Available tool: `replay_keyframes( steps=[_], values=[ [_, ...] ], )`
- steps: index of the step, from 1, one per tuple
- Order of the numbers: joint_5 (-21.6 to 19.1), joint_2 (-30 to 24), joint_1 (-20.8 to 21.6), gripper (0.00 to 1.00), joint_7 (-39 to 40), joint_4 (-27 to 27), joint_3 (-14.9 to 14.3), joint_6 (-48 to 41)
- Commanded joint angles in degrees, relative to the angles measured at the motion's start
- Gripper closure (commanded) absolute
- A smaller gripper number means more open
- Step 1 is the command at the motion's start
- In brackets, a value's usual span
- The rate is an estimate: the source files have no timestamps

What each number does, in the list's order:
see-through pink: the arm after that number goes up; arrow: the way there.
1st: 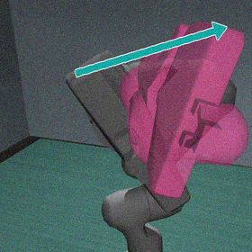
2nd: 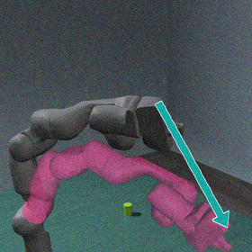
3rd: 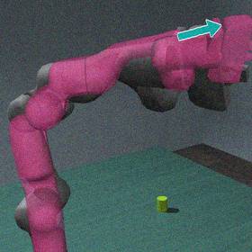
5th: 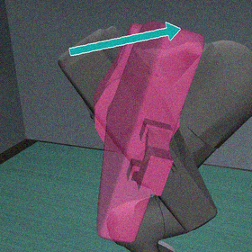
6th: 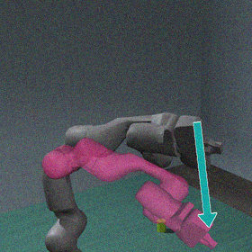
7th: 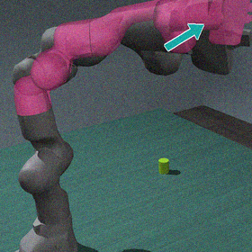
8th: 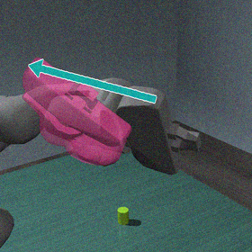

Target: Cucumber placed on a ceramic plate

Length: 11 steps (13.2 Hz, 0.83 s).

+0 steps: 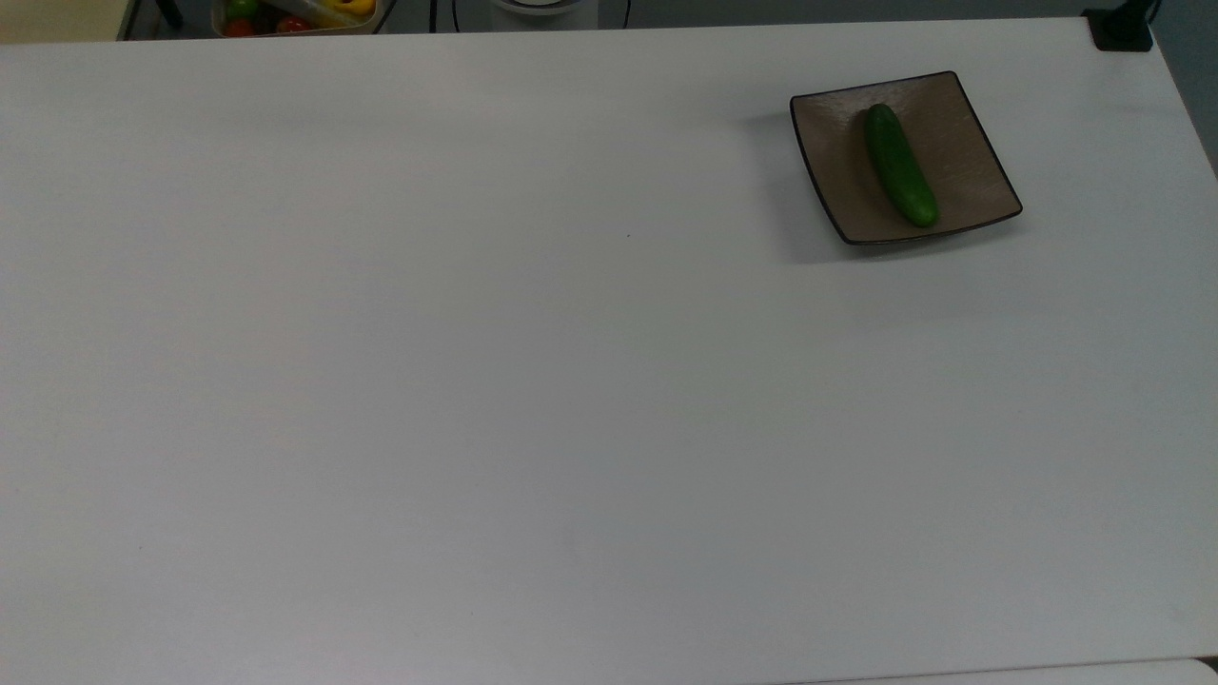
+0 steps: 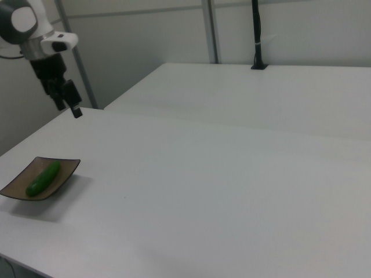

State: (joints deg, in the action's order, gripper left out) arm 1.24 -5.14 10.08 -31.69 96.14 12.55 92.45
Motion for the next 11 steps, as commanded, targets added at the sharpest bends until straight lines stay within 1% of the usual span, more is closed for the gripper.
replay_keyframes(
  steps=[1, 3, 4, 7, 9, 10, 11],
  values=[
    [-1.5, -2.2, -0.5, 0.00, 4.0, 0.2, -7.1, -2.8],
    [-1.5, -2.2, -2.7, 0.00, 8.8, 0.2, -9.3, -2.7],
    [-1.5, -2.0, -3.7, 0.00, 11.3, 0.3, -9.7, -2.4],
    [-1.9, -0.8, -6.3, 0.00, 20.8, 0.3, -10.1, -1.2],
    [-1.9, 0.8, -8.0, 0.00, 26.4, 0.5, -10.4, 2.3],
    [-1.9, 1.3, -8.1, 0.00, 27.3, 0.3, -10.6, 3.3],
    [-1.9, 1.5, -8.4, 0.00, 29.6, 0.3, -11.5, 4.5]
  ],
)
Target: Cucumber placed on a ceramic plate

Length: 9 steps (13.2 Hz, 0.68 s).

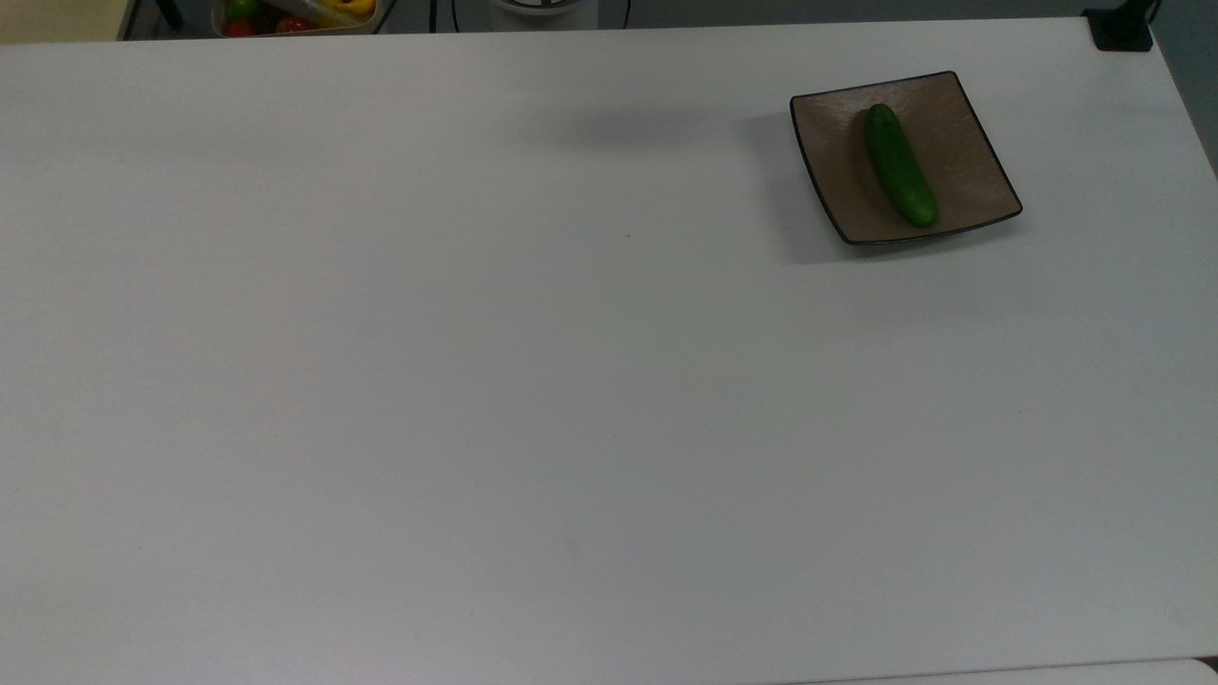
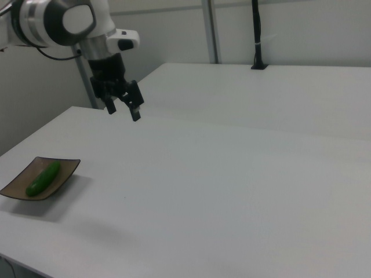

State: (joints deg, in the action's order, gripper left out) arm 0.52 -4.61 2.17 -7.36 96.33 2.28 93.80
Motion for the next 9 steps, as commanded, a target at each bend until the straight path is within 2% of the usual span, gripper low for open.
replay_keyframes(
  steps=[1, 7, 9],
  values=[
    [-1.4, 1.4, -0.4, 0.00, 7.7, 0.0, -2.0, 3.7],
    [-2.8, 1.4, -0.3, 0.00, 16.0, 0.0, -3.5, 4.3],
    [-3.1, 1.1, -0.6, 0.00, 16.0, 0.0, -3.6, 4.2]
  ],
)
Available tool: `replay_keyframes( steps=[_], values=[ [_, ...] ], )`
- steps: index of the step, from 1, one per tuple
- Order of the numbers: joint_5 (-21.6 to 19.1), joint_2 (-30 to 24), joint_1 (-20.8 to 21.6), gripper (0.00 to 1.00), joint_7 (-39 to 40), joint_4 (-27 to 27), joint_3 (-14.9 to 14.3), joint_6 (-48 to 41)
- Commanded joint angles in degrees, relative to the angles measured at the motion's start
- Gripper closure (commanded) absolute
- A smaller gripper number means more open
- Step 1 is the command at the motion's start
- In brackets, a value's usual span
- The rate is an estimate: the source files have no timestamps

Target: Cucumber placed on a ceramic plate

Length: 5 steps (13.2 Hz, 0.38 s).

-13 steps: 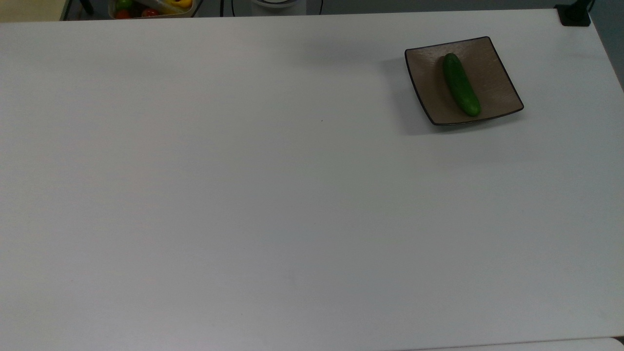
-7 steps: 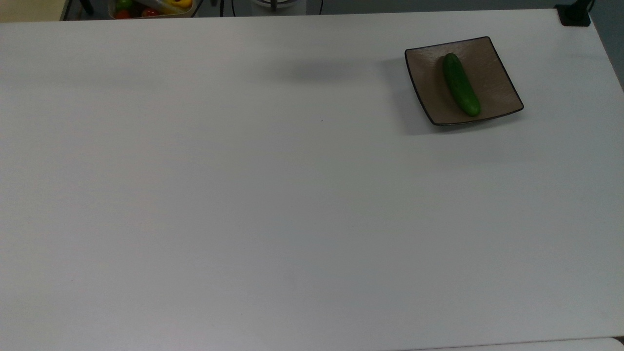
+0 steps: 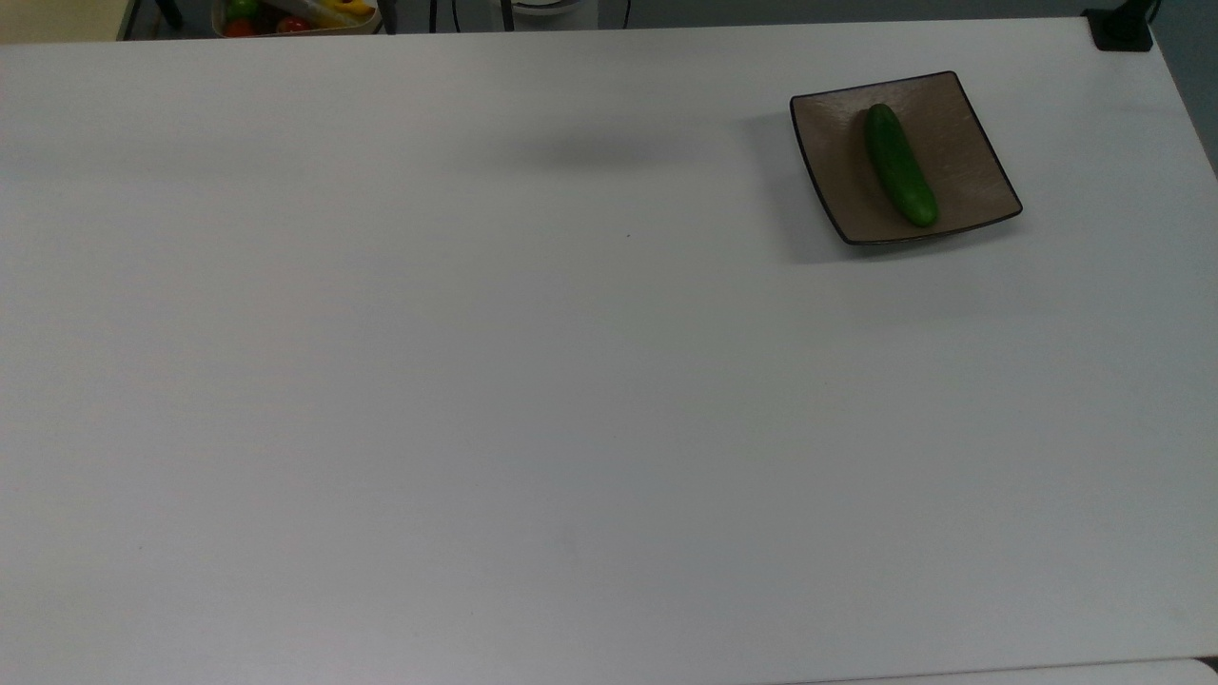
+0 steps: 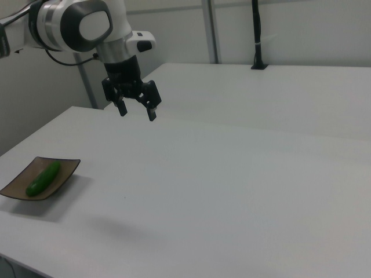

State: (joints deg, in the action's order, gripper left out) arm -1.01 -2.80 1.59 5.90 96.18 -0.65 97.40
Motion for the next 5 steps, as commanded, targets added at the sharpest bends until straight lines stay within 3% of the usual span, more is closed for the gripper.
replay_keyframes(
  steps=[1, 5],
  values=[
    [-1.6, -0.9, -0.2, 0.00, 2.6, 0.2, -0.7, 0.8],
    [-1.8, -0.9, 0.0, 0.00, 2.8, 0.2, -0.7, 0.7]
  ],
)
